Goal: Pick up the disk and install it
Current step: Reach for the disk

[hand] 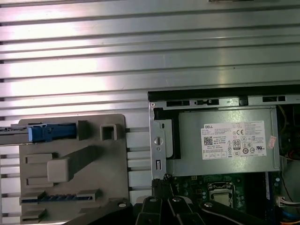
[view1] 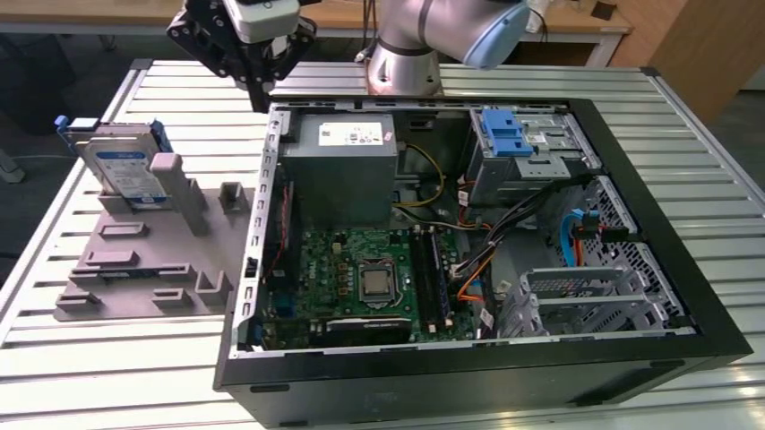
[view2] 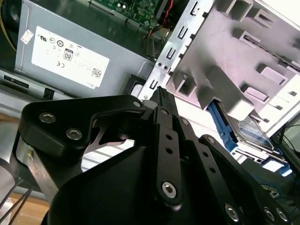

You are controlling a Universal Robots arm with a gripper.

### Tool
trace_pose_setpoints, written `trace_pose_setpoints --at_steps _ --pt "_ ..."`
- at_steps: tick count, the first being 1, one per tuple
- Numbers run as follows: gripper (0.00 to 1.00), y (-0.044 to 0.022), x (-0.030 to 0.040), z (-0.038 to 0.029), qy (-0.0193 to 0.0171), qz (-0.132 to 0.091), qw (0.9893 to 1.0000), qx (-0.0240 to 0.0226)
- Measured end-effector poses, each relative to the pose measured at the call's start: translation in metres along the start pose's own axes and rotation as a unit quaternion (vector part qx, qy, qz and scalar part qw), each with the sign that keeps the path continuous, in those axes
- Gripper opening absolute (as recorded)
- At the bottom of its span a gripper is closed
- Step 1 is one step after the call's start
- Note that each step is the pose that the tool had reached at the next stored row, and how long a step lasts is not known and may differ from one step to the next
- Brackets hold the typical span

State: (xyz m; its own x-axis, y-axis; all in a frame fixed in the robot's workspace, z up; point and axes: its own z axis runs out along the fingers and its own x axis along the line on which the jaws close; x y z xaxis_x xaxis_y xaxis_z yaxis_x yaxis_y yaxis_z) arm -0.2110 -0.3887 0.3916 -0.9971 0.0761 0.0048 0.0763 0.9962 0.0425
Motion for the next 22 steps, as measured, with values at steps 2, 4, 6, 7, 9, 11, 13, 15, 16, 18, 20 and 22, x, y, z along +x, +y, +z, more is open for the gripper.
trace_pose_setpoints --at_steps 2,4,6,7,9,11,13,15,16,18,20,22 --pt "0.11 0.0012 0.0024 0.0001 0.0000 0.000 1.0000 0.0000" --pt "0.11 0.0022 0.0040 0.0002 0.0000 0.000 1.0000 0.0000" --pt "0.11 0.0029 0.0055 0.0003 0.0001 0.000 1.0000 0.0000" --pt "0.11 0.0033 0.0062 0.0004 0.0000 0.000 1.0000 0.0000" --pt "0.11 0.0040 0.0077 0.0005 0.0001 0.000 1.0000 0.0001" --pt "0.11 0.0046 0.0091 0.0006 0.0001 0.000 1.0000 0.0001" --pt "0.11 0.0052 0.0105 0.0007 0.0001 0.000 1.0000 0.0001" --pt "0.11 0.0057 0.0121 0.0010 0.0000 0.000 1.0000 0.0000" --pt "0.11 0.0060 0.0129 0.0011 0.0000 0.000 1.0000 0.0000" --pt "0.11 0.0067 0.0145 0.0012 0.0001 0.000 1.0000 0.0001" --pt "0.11 0.0074 0.0163 0.0013 0.0001 0.000 1.0000 0.0001" --pt "0.11 0.0082 0.0181 0.0015 0.0001 0.000 1.0000 0.0001"
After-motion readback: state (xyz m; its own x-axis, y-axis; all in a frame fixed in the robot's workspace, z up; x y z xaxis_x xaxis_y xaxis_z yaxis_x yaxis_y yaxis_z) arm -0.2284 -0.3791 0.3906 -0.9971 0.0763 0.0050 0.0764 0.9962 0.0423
